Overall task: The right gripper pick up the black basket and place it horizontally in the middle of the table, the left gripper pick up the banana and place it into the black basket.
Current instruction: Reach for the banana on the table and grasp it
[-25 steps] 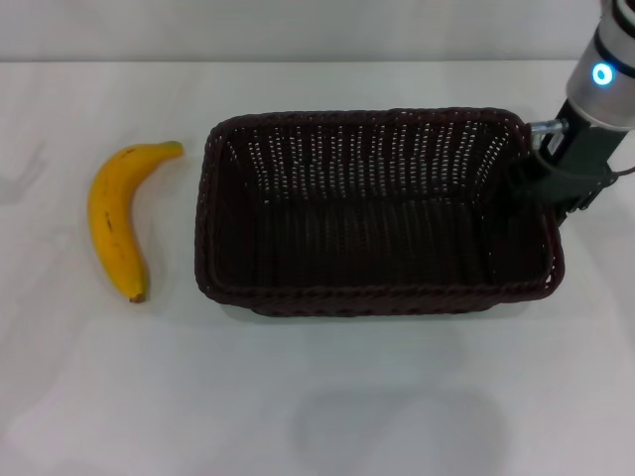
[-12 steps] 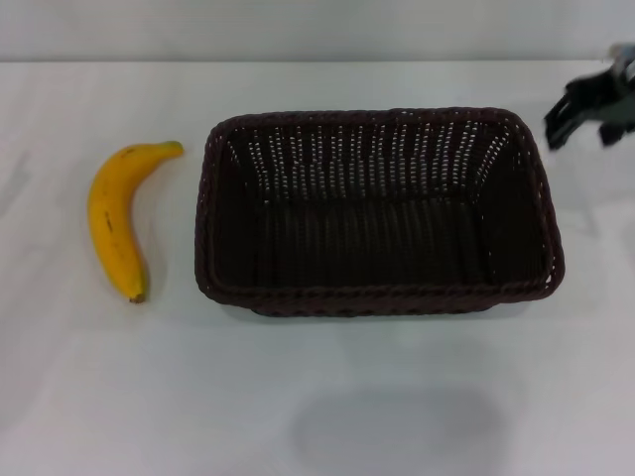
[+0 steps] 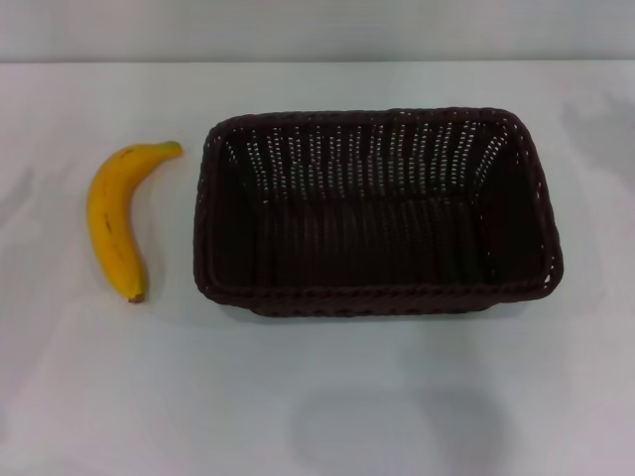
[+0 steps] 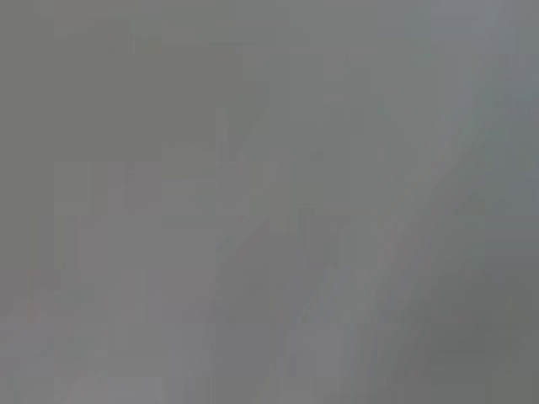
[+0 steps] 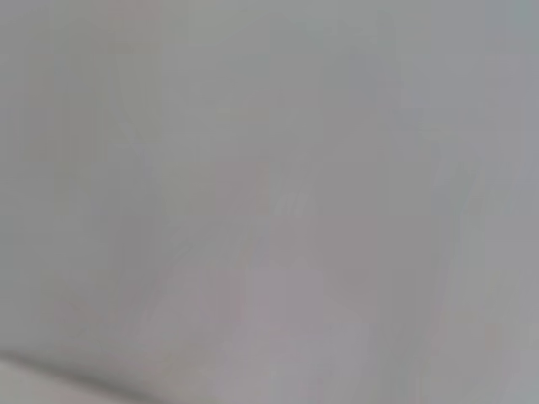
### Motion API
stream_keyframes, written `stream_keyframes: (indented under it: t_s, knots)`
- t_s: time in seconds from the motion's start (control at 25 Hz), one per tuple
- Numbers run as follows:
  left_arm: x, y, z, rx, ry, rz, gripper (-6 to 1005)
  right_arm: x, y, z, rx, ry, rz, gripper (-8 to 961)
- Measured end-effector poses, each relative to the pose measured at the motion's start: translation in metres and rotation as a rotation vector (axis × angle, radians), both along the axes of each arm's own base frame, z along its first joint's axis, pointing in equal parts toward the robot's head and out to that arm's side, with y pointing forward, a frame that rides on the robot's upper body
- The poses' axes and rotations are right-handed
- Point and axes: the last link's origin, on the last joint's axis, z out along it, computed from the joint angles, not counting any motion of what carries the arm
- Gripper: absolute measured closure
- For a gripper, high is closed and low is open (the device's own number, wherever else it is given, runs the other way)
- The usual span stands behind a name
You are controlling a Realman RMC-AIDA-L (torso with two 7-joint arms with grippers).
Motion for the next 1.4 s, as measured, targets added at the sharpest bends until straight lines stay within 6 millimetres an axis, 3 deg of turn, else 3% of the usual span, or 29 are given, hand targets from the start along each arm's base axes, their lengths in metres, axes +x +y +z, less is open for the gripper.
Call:
stream_keyframes:
  t_s: [0.24, 0.36, 0.68, 0.92, 1.12, 1.4]
  knots:
    - [0.001, -0.008, 0.006, -0.168, -0.107, 0.141, 128, 0.014, 0.004, -0.017, 0.17, -0.085, 0.294, 410]
    - [0.006, -0.009, 0.011, -0.261, -0.147, 0.212, 128, 0.024, 0.006, -0.027, 0.231, -0.115, 0.355, 410]
    - [0.046, 0.02, 0.043, -0.462, -0.228, 0.342, 128, 0.067, 0.013, -0.051, 0.347, -0.156, 0.359, 409]
    - [0.067, 0.048, 0.04, -0.6, -0.089, 0.477, 128, 0.076, 0.004, -0.068, 0.478, -0.19, 0.458, 409]
    - [0.086, 0.068, 0.022, -0.672, 0.001, 0.494, 128, 0.086, 0.01, -0.059, 0.537, -0.127, 0.448, 409]
    - [0.09, 0.077, 0.014, -0.653, -0.011, 0.473, 128, 0.098, 0.031, -0.034, 0.393, -0.101, 0.255, 409]
